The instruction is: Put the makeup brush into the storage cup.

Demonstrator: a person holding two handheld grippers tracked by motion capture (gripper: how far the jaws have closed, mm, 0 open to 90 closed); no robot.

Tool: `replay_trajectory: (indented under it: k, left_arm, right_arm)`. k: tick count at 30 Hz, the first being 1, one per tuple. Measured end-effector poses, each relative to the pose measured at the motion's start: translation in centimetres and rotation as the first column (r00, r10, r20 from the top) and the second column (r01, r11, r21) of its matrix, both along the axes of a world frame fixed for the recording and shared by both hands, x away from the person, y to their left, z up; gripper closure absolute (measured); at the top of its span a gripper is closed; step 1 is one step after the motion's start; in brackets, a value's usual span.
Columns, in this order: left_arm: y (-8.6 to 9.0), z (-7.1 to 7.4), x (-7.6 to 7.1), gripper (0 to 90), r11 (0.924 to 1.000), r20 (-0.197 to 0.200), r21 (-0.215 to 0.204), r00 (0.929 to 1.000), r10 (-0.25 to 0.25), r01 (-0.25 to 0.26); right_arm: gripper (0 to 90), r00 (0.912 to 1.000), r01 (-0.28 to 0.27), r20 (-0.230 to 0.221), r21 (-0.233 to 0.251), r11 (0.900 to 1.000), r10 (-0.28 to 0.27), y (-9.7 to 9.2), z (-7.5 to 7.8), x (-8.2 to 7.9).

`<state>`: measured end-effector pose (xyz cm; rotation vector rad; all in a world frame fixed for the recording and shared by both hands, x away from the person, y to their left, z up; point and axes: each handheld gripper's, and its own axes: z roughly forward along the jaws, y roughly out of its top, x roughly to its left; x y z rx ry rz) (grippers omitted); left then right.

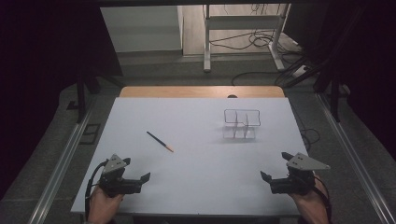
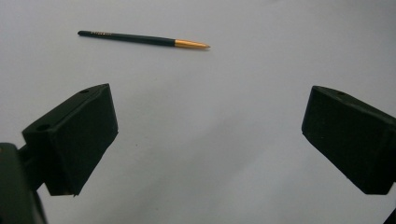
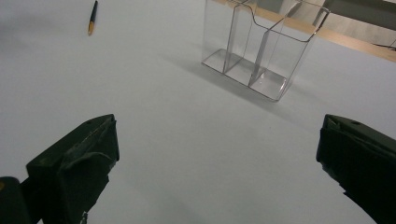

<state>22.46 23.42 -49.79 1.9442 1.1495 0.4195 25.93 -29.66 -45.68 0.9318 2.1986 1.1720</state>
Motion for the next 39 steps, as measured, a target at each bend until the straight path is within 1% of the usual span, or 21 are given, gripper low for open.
replay_trajectory:
  k: [3,6,8,9,12,16,17,22,24,28,29,31,34,37,38,39]
  left_arm:
    - [-0.1,0.0,0.0,4.1,1.0,0.003,0.005,1.0,-0.007,0.007]
    - [-0.1,0.1,0.1,3.9,1.0,0.003,0.002,1.0,0.001,-0.001]
    - [-0.1,0.1,0.1,3.9,0.9999,-0.01,-0.008,0.9999,0.007,-0.007]
    - [-0.1,0.1,0.1,3.9,0.9999,-0.01,-0.008,0.9999,0.007,-0.007]
    - [-0.3,0.1,0.2,3.8,0.9999,-0.02,0.013,0.9998,0.005,-0.005]
    - [-0.4,0.1,0.2,3.7,0.9991,-0.029,0.042,0.9995,0.01,-0.009]
    - [-0.4,0.1,0.2,3.7,0.9991,-0.029,0.042,0.9995,0.01,-0.009]
    - [-0.4,0.1,0.3,3.1,0.9985,-0.063,0.051,0.9977,0.023,-0.02]
    - [-0.4,0.1,0.3,2.8,0.9988,-0.071,0.043,0.9971,0.028,-0.025]
    - [-0.3,0.2,0.5,2.1,0.9986,-0.099,0.032,0.9941,0.044,-0.041]
    - [-0.3,0.2,0.5,1.7,0.9987,-0.105,0.031,0.9935,0.044,-0.041]
    - [-0.3,0.3,0.7,1.2,0.9983,-0.117,0.045,0.9922,0.043,-0.038]
    - [-0.4,0.5,1.0,0.7,0.9995,-0.127,0.025,0.9916,0.02,-0.017]
    - [-0.6,0.7,1.2,1.3,0.9987,-0.13,0.05,0.9913,0.017,-0.011]
    - [-0.7,0.7,1.3,1.5,0.9984,-0.137,0.055,0.9905,0.016,-0.009]
    - [-0.8,0.8,1.5,1.7,0.9976,-0.139,0.069,0.9901,0.019,-0.009]
  right_arm:
    - [0.0,1.0,-0.001,-0.001,-0.001,1.0,0.001,0.0,0.0,0.0]
    - [0.0,0.9999,-0.002,-0.013,-0.016,0.9999,0.002,0.1,-0.2,0.0]
    - [0.0,0.9999,-0.001,-0.017,-0.013,0.9999,0.0,0.1,-0.2,-0.1]
    - [0.0,0.9999,-0.001,-0.017,-0.013,0.9999,0.0,0.1,-0.2,-0.1]
    - [0.0,0.9999,0.002,-0.016,-0.007,1.0,-0.002,0.0,-0.1,-0.1]
    - [0.0,0.9998,-0.005,-0.02,-0.015,0.9999,0.004,0.1,-0.2,-0.1]
    - [0.0,0.9998,-0.005,-0.02,-0.015,0.9999,0.004,0.1,-0.2,-0.1]
    - [0.0,0.9997,-0.005,-0.024,-0.02,0.9998,0.004,0.2,-0.3,-0.1]
    - [0.0,0.9997,-0.004,-0.024,-0.018,0.9998,0.003,0.2,-0.3,-0.1]
    - [0.0,0.9996,-0.001,-0.028,-0.022,0.9998,0.001,0.3,-0.3,-0.1]
    - [0.0,0.9995,-0.001,-0.031,-0.024,0.9997,0.0,0.3,-0.4,0.0]
    - [0.0,0.9994,0.0,-0.033,-0.032,0.9995,-0.001,0.3,-0.4,0.0]
    - [0.0,0.9993,0.004,-0.036,-0.038,0.9993,-0.006,0.4,-0.5,0.0]
    - [0.0,0.9991,0.009,-0.04,-0.04,0.9992,-0.01,0.3,-0.5,0.0]
    - [0.0,0.9991,0.01,-0.042,-0.042,0.9991,-0.012,0.3,-0.5,0.1]
    - [0.0,0.999,0.01,-0.043,-0.041,0.9991,-0.012,0.3,-0.5,0.1]
